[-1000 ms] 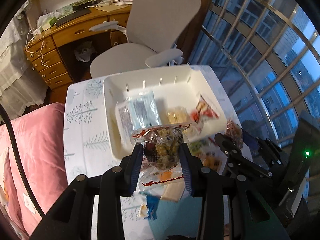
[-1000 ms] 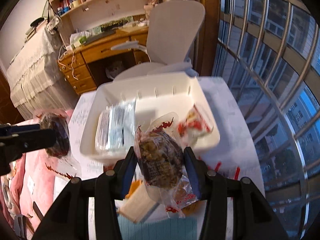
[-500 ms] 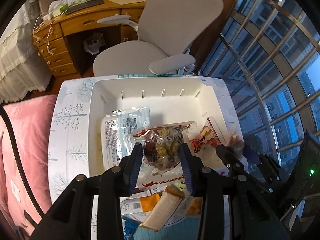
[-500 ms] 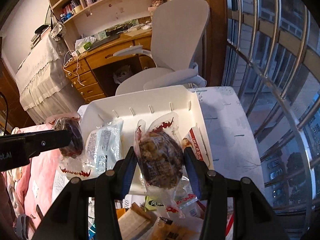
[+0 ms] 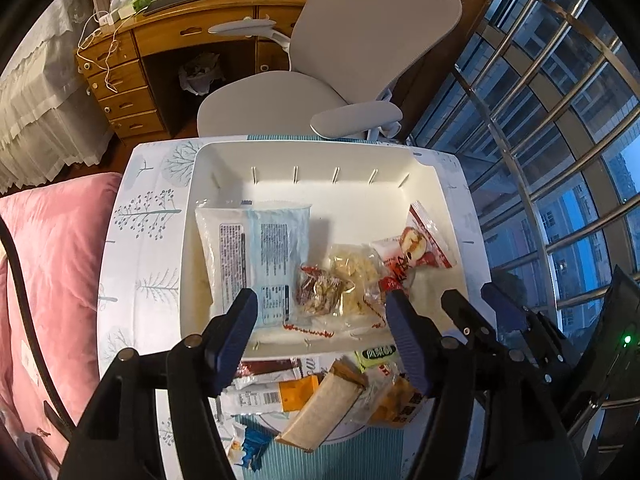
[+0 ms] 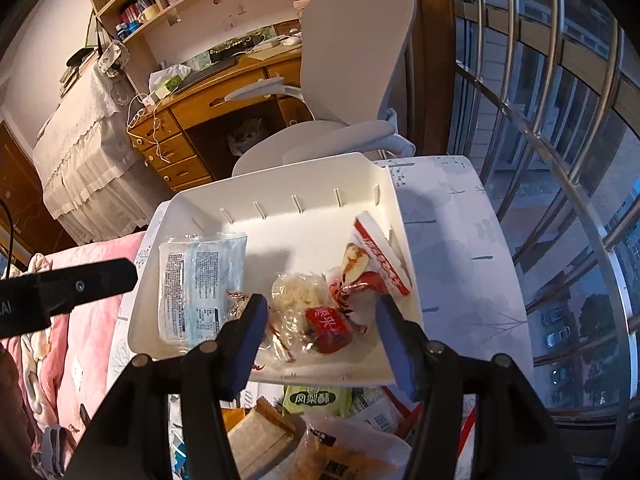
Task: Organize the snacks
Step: 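Withdraw both tools from the tray toward the remaining snacks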
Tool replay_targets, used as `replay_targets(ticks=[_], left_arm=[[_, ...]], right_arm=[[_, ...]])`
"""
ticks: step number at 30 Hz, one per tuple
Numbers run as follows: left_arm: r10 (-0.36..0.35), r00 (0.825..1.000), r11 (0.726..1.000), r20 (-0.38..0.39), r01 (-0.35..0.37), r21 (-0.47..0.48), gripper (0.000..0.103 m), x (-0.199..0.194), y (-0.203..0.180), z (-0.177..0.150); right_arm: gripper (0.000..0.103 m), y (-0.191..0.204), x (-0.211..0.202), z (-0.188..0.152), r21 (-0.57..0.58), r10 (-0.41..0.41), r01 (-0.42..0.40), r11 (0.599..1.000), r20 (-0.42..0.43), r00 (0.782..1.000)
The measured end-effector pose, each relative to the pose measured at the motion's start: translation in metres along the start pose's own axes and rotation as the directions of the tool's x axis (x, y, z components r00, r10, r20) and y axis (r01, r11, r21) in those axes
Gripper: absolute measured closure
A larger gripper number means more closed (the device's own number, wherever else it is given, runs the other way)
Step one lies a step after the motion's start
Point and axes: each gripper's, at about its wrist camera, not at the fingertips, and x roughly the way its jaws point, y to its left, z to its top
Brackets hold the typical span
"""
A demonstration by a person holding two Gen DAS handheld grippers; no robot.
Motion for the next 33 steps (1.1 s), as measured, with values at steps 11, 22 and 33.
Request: replay_targets(ticks=[11,22,33], left_arm=[[-0.020,1.000,0.998,0.017,0.019,0.059,0.031,-0.041,0.019,-0.042],[-0.011,1.000,0.994,-0.022,0.013,0.106,0.031,-0.065,0.054,-0.109],[-0.010,0.995,0.990,-0.098,0.023,0.138,0.022,-0.045,0.079,-0.167]], right_arm=[[0.039,0.006,-0.040,-0.032,0.078,-0.048,0.047,0.996,0.013,0.999],[0.037,0.011,-0.069,-0.083,0.224,-0.060,0.063,0.973,-0.016,0.998],[0.025,0.003,-0.066,-0.137,0.397,-0.025,0.064,0.916,-0.103,0.994]])
